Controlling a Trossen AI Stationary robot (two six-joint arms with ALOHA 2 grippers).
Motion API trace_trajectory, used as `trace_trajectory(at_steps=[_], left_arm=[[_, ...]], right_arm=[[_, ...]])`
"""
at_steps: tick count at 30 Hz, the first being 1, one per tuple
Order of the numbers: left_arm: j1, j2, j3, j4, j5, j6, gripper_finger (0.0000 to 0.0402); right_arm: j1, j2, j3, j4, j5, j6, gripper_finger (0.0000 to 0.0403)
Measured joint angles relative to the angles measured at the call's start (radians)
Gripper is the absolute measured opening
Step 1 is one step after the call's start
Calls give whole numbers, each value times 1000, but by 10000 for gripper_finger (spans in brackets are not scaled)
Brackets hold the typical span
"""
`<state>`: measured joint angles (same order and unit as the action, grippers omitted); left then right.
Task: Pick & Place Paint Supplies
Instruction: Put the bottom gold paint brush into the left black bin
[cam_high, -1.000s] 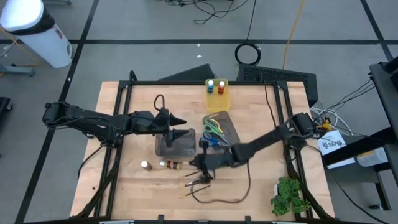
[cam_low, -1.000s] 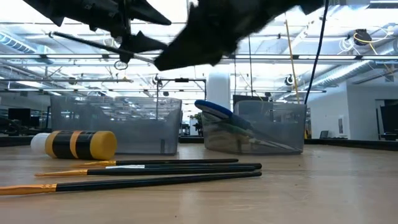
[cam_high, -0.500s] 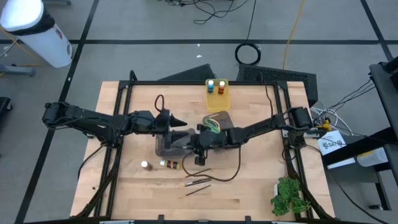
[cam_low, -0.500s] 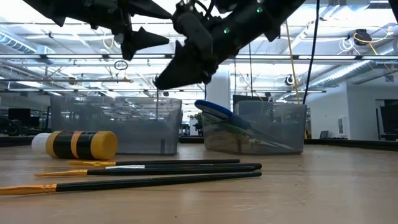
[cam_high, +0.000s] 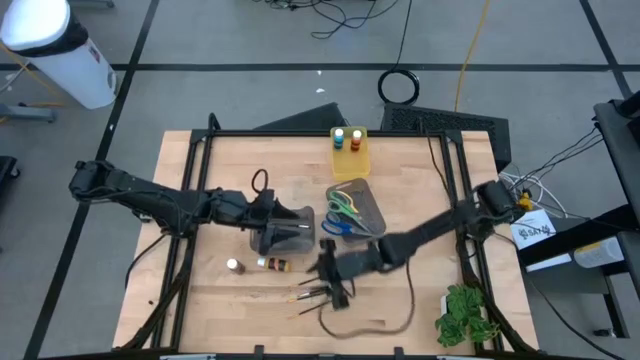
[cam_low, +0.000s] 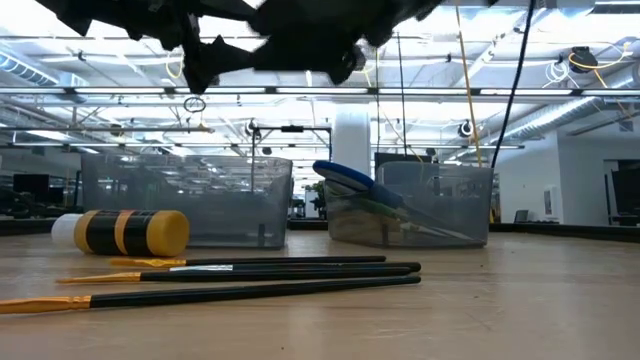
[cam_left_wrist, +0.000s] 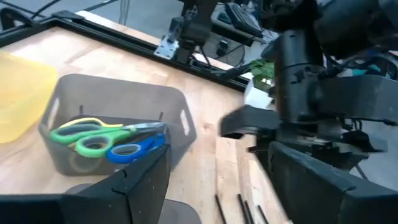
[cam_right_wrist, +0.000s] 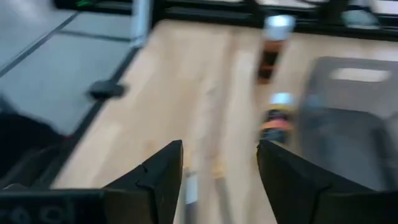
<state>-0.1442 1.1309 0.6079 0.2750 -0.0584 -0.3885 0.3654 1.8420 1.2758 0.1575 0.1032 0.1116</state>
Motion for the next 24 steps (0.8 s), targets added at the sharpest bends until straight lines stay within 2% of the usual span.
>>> trace_trajectory(at_steps=[8,12,17,20,24], left_arm=[[-62,23,1,15,-58,1,278],[-81,53,1,25,-103,-13,278],[-86,91,1,32,-127,-15,278],[-86,108,1,43,-135,-17,278],[-86,112,1,53,-136,-13,278]], right_arm=[[176,103,-3,-16,153,88,174],[195,161,-1,-56,153,112,165],[176,221,-2,-77,96,113,155],[157,251,1,-62,28,111,146],[145,277,4,-80,26,102,128]])
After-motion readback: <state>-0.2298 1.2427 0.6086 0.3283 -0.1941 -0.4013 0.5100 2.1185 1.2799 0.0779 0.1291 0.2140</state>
